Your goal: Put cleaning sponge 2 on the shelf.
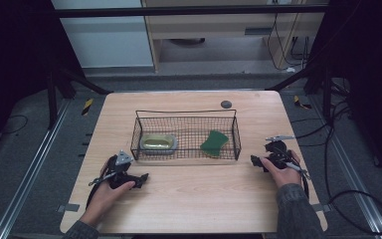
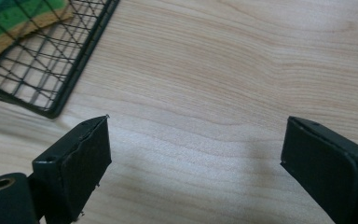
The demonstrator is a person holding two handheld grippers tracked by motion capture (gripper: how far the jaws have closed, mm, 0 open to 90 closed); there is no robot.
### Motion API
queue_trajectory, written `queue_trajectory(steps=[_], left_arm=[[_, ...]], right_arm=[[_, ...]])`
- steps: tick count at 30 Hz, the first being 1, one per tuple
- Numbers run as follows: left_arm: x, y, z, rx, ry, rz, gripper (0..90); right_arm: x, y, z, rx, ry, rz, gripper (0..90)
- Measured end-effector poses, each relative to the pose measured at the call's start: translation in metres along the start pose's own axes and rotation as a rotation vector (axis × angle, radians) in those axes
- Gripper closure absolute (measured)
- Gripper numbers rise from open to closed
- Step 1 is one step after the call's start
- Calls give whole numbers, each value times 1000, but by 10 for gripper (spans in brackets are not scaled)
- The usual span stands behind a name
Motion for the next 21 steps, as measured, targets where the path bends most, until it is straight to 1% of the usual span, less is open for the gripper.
queue_trajectory(steps=[4, 9, 11, 14, 16, 18, 20, 21], left_arm=[[0, 0, 0, 0, 0, 0, 0], [0, 0, 0, 0, 0, 0, 0], [0, 0, 0, 0, 0, 0, 0], [0, 0, 0, 0, 0, 0, 0], [0, 0, 0, 1, 1, 0, 0], [0, 0, 0, 1, 1, 0, 0], [0, 0, 0, 1, 1, 0, 0], [0, 0, 0, 1, 0, 0, 0]], right_arm=[[-7, 2, -2, -18, -2, -26, 83], [-15, 0, -2, -29, 0, -31, 80], [-18, -1, -3, -15, 1, -55, 68], [-21, -3, -2, -14, 13, -62, 44], [-24, -5, -2, -10, 33, -57, 16], [-25, -6, -3, -4, 52, -56, 7], [-27, -8, -5, 2, 108, -51, 8], [-27, -9, -5, 3, 108, -51, 8]])
Point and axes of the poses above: each handheld gripper's, and its own axes: x roughly backward along the jaws, z roughly out of its top, y roughly to its right, the point moved 4 cm from there along -x, roughly forward along the jaws, and after that the axes turned 1 degree about z, right-handed, at the moved point
